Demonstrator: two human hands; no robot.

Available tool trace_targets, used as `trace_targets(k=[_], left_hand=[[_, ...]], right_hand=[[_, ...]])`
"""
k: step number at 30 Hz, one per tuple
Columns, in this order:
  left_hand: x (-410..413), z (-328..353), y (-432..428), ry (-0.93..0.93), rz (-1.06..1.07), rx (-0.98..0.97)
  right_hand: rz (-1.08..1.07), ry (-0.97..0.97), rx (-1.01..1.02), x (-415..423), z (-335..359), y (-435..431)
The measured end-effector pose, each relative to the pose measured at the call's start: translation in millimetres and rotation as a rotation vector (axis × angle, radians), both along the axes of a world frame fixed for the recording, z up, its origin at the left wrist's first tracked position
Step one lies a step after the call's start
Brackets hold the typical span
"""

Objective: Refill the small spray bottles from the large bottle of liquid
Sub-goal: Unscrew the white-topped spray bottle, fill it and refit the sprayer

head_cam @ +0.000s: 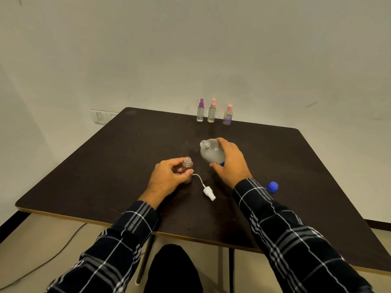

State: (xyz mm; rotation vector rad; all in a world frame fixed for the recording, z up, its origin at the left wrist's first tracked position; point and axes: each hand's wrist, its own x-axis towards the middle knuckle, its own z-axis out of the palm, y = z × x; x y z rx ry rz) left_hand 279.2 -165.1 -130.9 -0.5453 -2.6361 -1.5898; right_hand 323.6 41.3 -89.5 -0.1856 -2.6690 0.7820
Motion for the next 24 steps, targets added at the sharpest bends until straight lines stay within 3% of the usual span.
trace_targets(k=[8,24], left_hand=[[-2.8,-4.6,-1.0,0.017,-0.016,-0.01],[-1.6,-0.8,-1.2,0.004,-0.031,-0.001]], right_hand=[[0.043,-0.046,0.288,2.1,-6.1,-8.8],[0.044,-0.076,0.389,-5.5,3.8,-13.3]])
